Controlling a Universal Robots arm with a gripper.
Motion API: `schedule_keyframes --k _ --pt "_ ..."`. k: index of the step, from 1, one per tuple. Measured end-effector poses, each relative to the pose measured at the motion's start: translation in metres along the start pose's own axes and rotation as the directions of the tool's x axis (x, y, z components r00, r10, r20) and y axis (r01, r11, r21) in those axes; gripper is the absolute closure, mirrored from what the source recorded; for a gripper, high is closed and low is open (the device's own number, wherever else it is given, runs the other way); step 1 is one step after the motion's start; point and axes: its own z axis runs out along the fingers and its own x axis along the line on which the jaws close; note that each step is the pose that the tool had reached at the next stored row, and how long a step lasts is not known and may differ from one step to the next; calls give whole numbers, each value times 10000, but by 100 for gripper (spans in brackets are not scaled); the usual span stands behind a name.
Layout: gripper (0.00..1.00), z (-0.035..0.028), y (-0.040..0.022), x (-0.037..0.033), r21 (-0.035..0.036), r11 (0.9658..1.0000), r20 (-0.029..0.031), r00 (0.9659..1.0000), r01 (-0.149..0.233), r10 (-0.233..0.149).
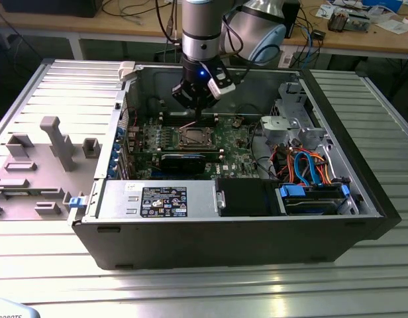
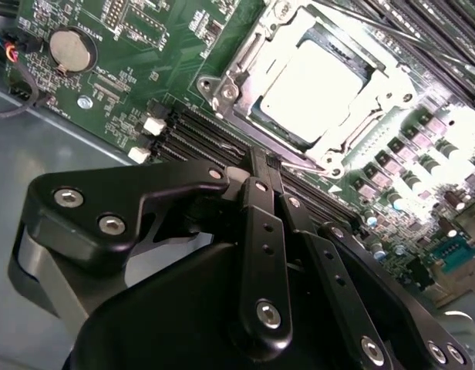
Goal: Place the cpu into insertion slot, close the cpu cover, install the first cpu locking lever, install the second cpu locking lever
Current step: 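Install the first cpu locking lever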
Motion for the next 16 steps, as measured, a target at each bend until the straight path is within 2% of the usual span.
schedule_keyframes --k 8,16 --pt "89 81 -5 -50 -24 9998 6 9998 -204 204" --pt "89 89 -7 -70 -24 9995 8 9995 -306 306"
